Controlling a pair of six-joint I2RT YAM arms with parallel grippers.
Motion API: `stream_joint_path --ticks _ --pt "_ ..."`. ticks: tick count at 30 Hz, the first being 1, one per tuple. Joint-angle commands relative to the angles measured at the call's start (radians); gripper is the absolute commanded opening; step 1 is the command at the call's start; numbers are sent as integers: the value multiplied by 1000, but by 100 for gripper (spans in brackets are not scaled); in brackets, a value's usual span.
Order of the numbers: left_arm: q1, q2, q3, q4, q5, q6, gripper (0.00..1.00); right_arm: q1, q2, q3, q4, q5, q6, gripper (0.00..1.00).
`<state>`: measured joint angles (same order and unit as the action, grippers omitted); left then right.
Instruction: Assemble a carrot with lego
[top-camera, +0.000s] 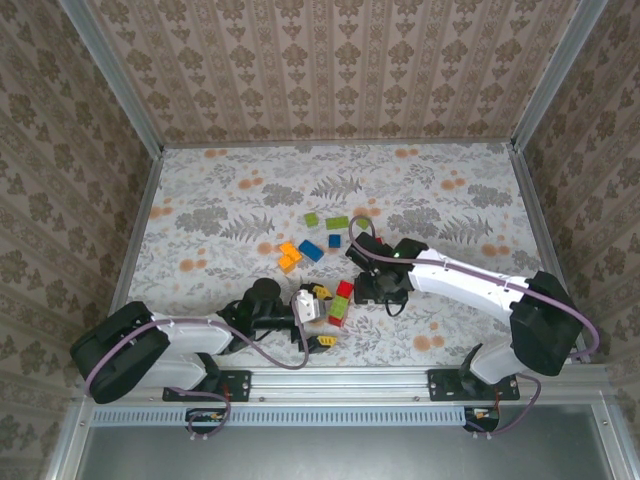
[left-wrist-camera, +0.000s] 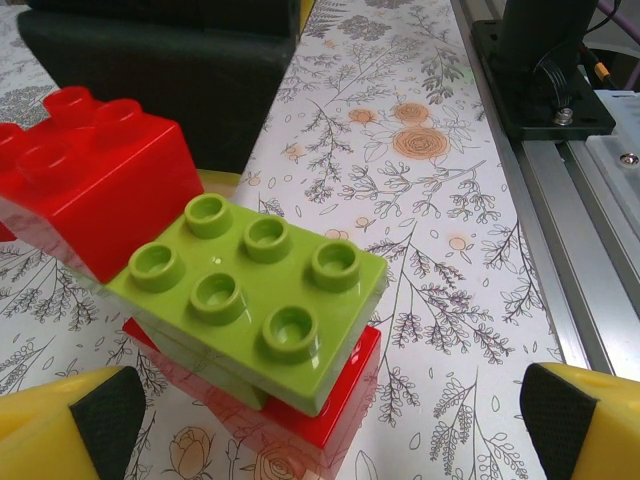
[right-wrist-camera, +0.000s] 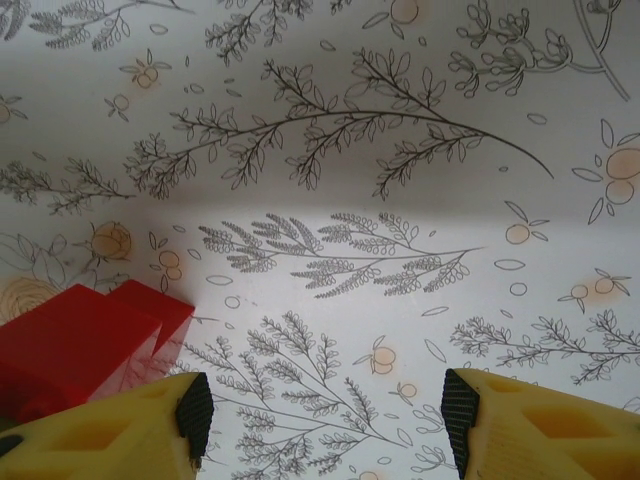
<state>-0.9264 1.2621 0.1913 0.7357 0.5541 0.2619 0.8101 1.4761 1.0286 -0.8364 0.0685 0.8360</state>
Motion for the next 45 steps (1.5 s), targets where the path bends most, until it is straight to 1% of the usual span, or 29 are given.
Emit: stream_joint_path --ticks 1,12,19,34,42,45 --pt "8 8 10 5 21 -10 100 -11 28 36 -9 1 -27 65" --pt "8 23 16 5 13 -9 100 -49 97 107 -6 9 -81 65" --pt "12 38 22 11 -23 -19 100 -48 130 145 13 -16 -114 65" --pt "56 83 39 37 -114 -61 100 -49 191 210 33 -70 -185 65" --pt "61 95 50 33 -119 -62 100 -47 240 270 22 -87 -249 65" --pt "64 95 56 25 -119 -59 100 -46 243 288 11 -76 -263 65"
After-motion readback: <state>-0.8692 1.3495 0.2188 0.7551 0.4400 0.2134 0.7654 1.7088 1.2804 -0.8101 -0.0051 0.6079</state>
